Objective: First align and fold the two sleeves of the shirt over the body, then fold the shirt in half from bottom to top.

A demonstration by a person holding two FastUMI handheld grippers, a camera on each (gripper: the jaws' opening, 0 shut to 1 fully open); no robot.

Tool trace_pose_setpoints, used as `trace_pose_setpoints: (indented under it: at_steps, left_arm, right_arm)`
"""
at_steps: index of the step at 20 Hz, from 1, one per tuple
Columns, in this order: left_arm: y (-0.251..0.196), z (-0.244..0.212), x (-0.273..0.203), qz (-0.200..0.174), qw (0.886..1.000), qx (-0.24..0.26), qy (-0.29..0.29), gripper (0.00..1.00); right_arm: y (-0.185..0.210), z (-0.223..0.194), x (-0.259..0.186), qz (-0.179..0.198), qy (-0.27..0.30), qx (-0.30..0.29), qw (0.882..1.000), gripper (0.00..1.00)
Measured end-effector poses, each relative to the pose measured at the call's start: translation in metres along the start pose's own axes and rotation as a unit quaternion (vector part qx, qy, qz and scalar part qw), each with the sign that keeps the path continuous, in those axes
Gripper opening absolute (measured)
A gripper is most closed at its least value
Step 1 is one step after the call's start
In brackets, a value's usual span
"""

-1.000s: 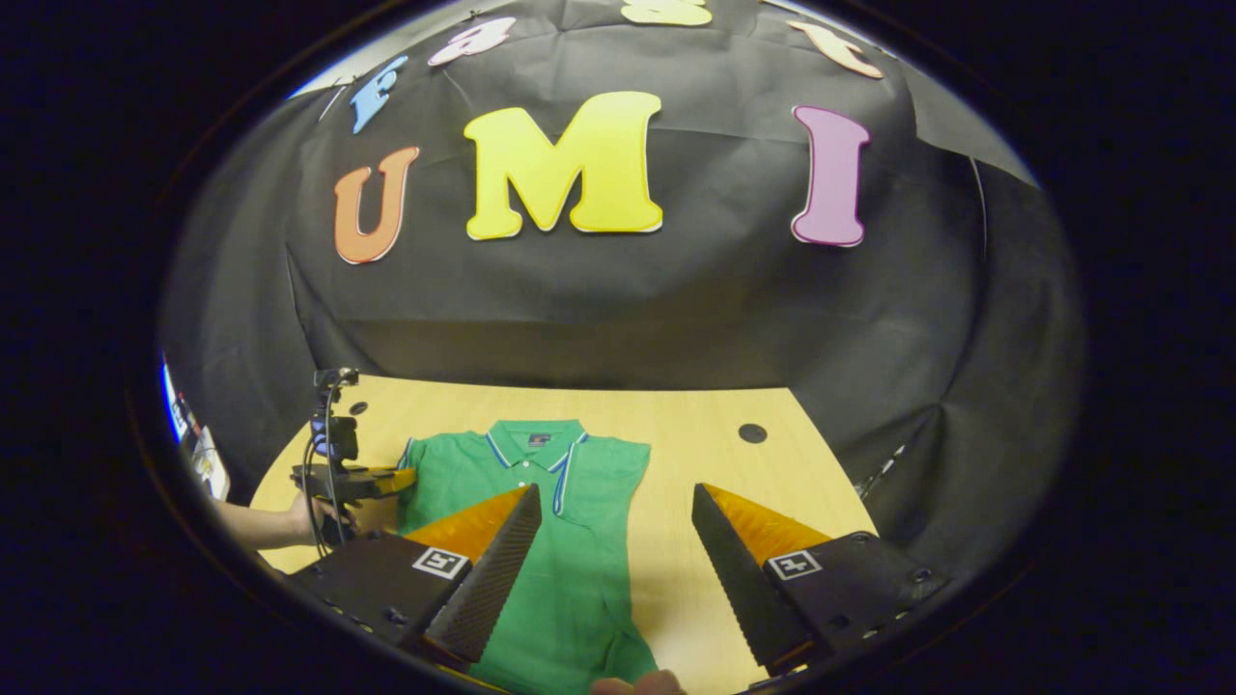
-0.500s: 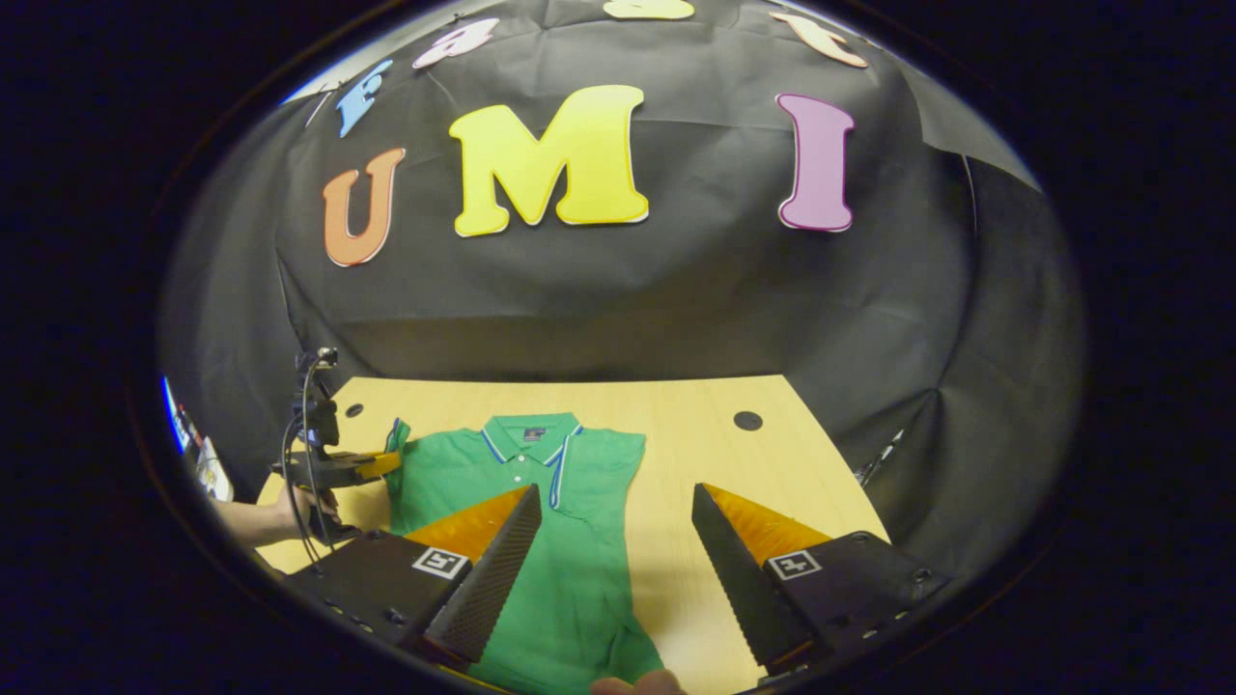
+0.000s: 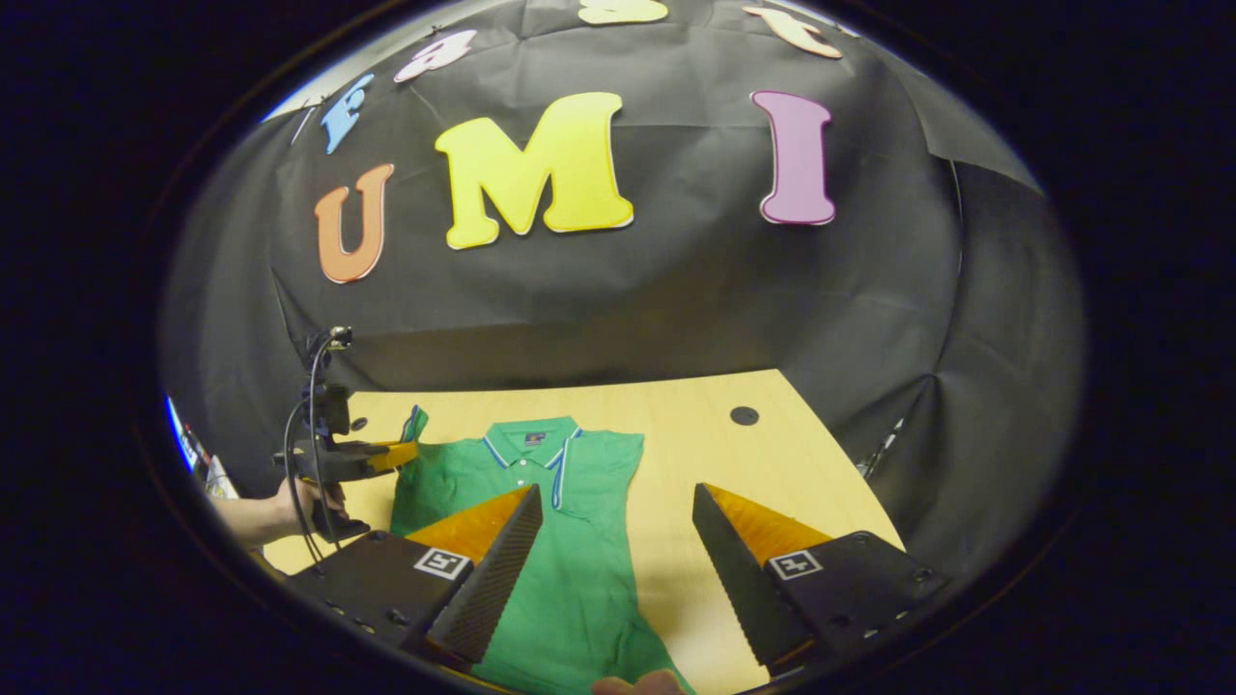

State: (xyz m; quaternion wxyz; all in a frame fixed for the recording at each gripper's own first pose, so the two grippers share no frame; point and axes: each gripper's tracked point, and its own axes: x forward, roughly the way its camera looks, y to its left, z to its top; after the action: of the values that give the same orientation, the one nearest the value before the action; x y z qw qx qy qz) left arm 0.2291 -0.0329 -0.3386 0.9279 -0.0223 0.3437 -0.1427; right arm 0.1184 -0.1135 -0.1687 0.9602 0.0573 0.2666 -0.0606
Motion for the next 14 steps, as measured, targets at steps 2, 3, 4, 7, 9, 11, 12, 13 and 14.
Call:
trace_pose_setpoints:
  at_steps: [2,3,4,7,9,11,12,13,14]
  left_arm:
    - [-0.02,0.0,0.007,-0.013,1.0,0.004,0.007,0.07]
    - [-0.029,0.0,0.011,-0.019,1.0,0.006,0.012,0.06]
    - [-0.038,-0.002,0.015,-0.025,1.0,0.007,0.017,0.06]
    - [-0.057,-0.003,0.023,-0.032,0.999,0.002,0.021,0.07]
    - [-0.062,-0.005,0.025,-0.027,0.999,-0.005,0.023,0.1]
    - [-0.063,-0.004,0.022,-0.026,0.999,-0.014,0.02,0.12]
    - [-0.064,-0.001,0.02,-0.031,0.999,-0.02,0.016,0.23]
    - [-0.065,0.001,0.016,-0.033,0.999,-0.026,0.01,0.48]
    - [-0.062,0.005,0.011,-0.03,0.999,-0.032,0.0,0.74]
  right_arm:
    - [-0.009,-0.002,-0.002,-0.007,0.001,0.006,1.0,0.95]
    - [-0.012,-0.003,-0.004,-0.01,0.002,0.01,1.0,0.95]
    - [-0.016,-0.004,-0.005,-0.012,0.003,0.012,1.0,0.95]
    - [-0.022,-0.006,-0.003,-0.016,0.006,0.016,1.0,0.96]
    - [-0.027,-0.004,-0.003,-0.019,0.007,0.013,1.0,0.96]
    - [-0.03,-0.002,-0.002,-0.018,0.007,0.012,1.0,0.96]
    - [-0.029,-0.001,-0.003,-0.017,0.006,0.011,1.0,0.96]
    - [-0.028,0.0,-0.003,-0.015,0.005,0.009,1.0,0.96]
    - [-0.027,0.001,-0.004,-0.013,0.004,0.009,1.0,0.96]
